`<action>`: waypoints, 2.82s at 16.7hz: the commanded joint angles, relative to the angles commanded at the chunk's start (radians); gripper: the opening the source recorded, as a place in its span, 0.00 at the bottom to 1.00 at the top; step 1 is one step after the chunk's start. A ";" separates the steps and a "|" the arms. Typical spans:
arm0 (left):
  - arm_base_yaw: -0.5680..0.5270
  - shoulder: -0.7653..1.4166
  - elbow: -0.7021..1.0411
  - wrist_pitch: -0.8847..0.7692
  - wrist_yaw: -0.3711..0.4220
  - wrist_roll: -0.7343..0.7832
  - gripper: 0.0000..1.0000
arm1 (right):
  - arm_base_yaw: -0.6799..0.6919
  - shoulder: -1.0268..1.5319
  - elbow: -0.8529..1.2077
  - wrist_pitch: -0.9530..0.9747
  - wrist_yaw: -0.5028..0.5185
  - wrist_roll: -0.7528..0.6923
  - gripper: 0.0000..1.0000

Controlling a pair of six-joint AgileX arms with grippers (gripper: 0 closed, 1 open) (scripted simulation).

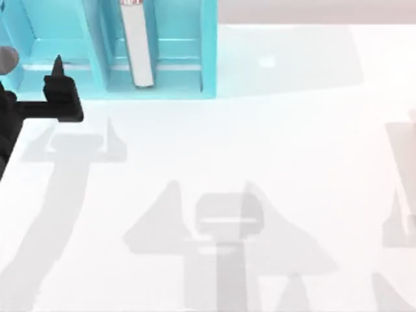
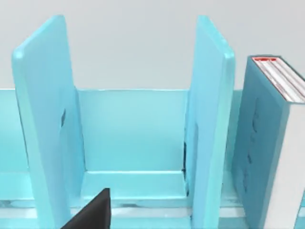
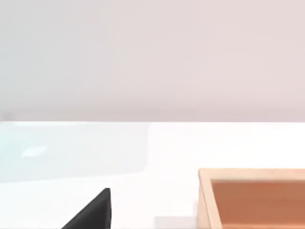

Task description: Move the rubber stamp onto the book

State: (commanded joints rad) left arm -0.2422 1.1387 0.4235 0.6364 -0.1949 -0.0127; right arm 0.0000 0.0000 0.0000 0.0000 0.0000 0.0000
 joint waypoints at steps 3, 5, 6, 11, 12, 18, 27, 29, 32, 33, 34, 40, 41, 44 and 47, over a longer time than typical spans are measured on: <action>-0.062 0.300 0.107 0.164 -0.053 -0.006 1.00 | 0.000 0.000 0.000 0.000 0.000 0.000 1.00; -0.100 0.477 0.176 0.266 -0.086 -0.008 1.00 | 0.000 0.000 0.000 0.000 0.000 0.000 1.00; -0.117 0.560 0.208 0.315 -0.101 -0.009 1.00 | 0.000 0.000 0.000 0.000 0.000 0.000 1.00; -0.185 0.888 0.342 0.511 -0.162 -0.010 1.00 | 0.000 0.000 0.000 0.000 0.000 0.000 1.00; -0.194 0.928 0.360 0.537 -0.170 -0.010 1.00 | 0.000 0.000 0.000 0.000 0.000 0.000 1.00; -0.208 0.993 0.388 0.578 -0.183 -0.010 1.00 | 0.000 0.000 0.000 0.000 0.000 0.000 1.00; -0.172 1.102 0.584 0.492 -0.145 -0.007 1.00 | 0.000 0.000 0.000 0.000 0.000 0.000 1.00; -0.155 1.153 0.682 0.447 -0.128 -0.005 1.00 | 0.000 0.000 0.000 0.000 0.000 0.000 1.00; -0.133 1.214 0.802 0.390 -0.105 -0.004 1.00 | 0.000 0.000 0.000 0.000 0.000 0.000 1.00; -0.128 1.226 0.825 0.378 -0.100 -0.003 1.00 | 0.000 0.000 0.000 0.000 0.000 0.000 1.00; -0.125 1.233 0.838 0.371 -0.097 -0.003 1.00 | 0.000 0.000 0.000 0.000 0.000 0.000 1.00; -0.125 1.234 0.840 0.369 -0.097 -0.003 0.85 | 0.000 0.000 0.000 0.000 0.000 0.000 1.00; -0.125 1.234 0.840 0.369 -0.097 -0.003 0.77 | 0.000 0.000 0.000 0.000 0.000 0.000 1.00; -0.125 1.234 0.840 0.369 -0.097 -0.003 0.55 | 0.000 0.000 0.000 0.000 0.000 0.000 1.00; -0.125 1.234 0.840 0.369 -0.097 -0.003 0.32 | 0.000 0.000 0.000 0.000 0.000 0.000 1.00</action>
State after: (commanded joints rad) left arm -0.3670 2.3729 1.2635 1.0059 -0.2915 -0.0159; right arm 0.0000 0.0000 0.0000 0.0000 0.0000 0.0000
